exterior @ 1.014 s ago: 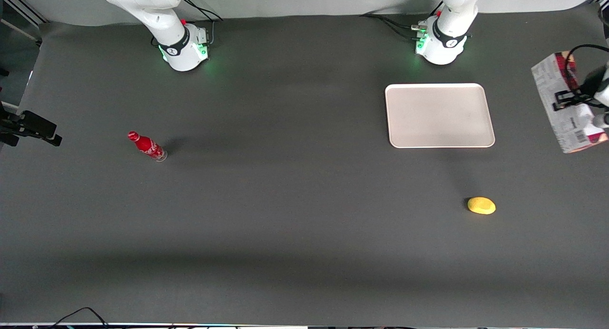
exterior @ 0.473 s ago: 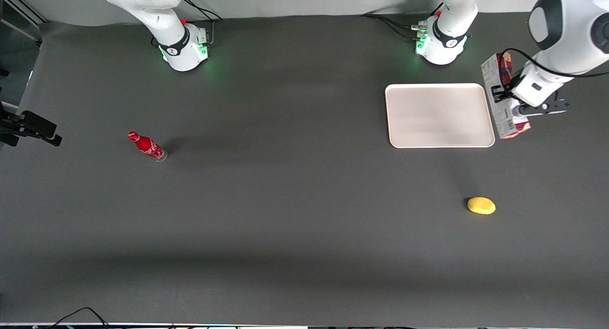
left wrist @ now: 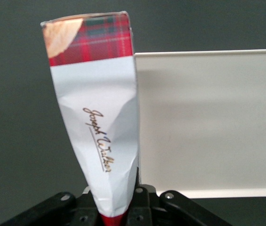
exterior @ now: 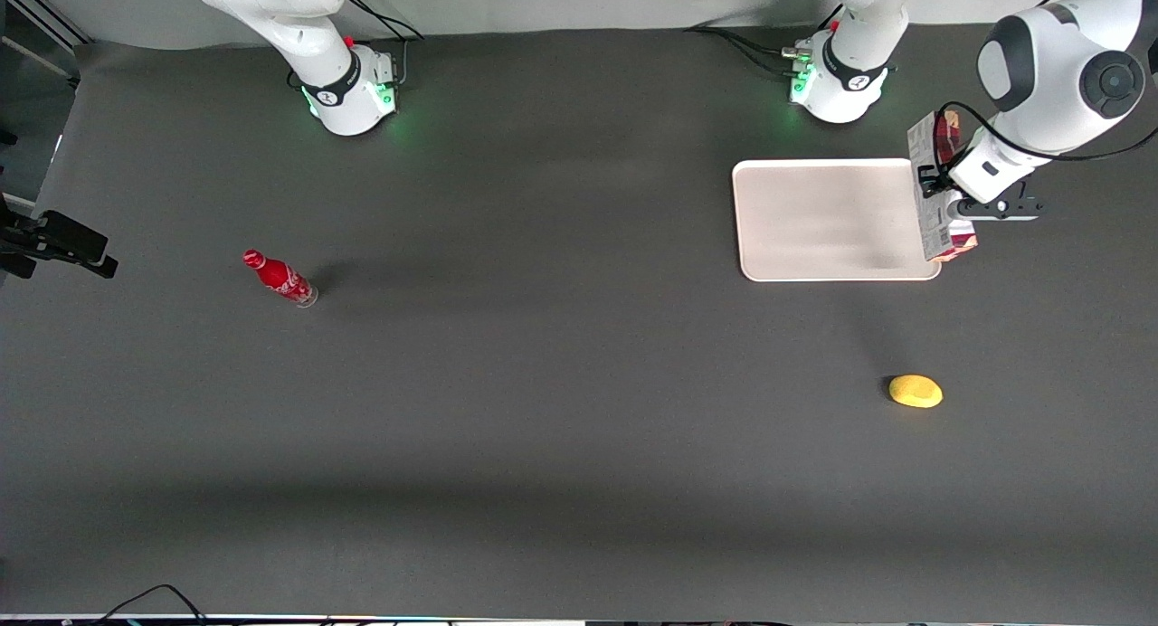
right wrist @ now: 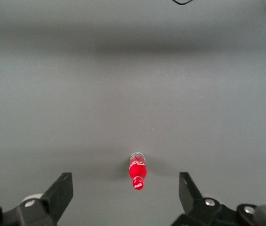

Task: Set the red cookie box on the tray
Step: 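Carry the held cookie box over the white tray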

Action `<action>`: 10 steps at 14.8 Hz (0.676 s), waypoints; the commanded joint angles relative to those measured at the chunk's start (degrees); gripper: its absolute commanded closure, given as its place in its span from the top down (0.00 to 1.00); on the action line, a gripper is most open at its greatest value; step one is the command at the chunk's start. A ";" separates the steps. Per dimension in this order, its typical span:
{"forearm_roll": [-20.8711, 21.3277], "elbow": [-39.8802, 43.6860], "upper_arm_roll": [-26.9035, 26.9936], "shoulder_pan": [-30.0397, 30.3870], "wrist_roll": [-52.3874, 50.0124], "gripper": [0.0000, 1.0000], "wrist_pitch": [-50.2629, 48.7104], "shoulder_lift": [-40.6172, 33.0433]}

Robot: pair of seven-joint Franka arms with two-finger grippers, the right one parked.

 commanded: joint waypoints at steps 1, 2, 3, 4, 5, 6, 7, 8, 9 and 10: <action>-0.80 -1.74 0.41 -0.18 1.47 0.00 6.40 3.69; -0.80 -2.62 0.41 -0.18 1.48 0.00 9.20 5.00; -0.71 -3.33 0.41 -0.18 1.65 0.00 12.02 6.75; -0.71 -3.77 0.41 -0.18 1.82 0.00 13.96 8.25; -0.71 -4.12 0.41 -0.18 2.09 0.00 15.02 9.05; -0.71 -4.73 0.41 -0.09 2.09 0.00 15.64 9.14; -0.71 -5.18 0.41 -0.01 2.18 0.00 16.00 9.15; -0.62 -5.88 0.41 0.00 2.18 0.00 16.61 9.15; -0.45 -6.67 0.50 0.00 2.18 0.00 17.75 9.15; -0.45 -7.46 0.50 1.04 2.44 0.00 18.28 9.15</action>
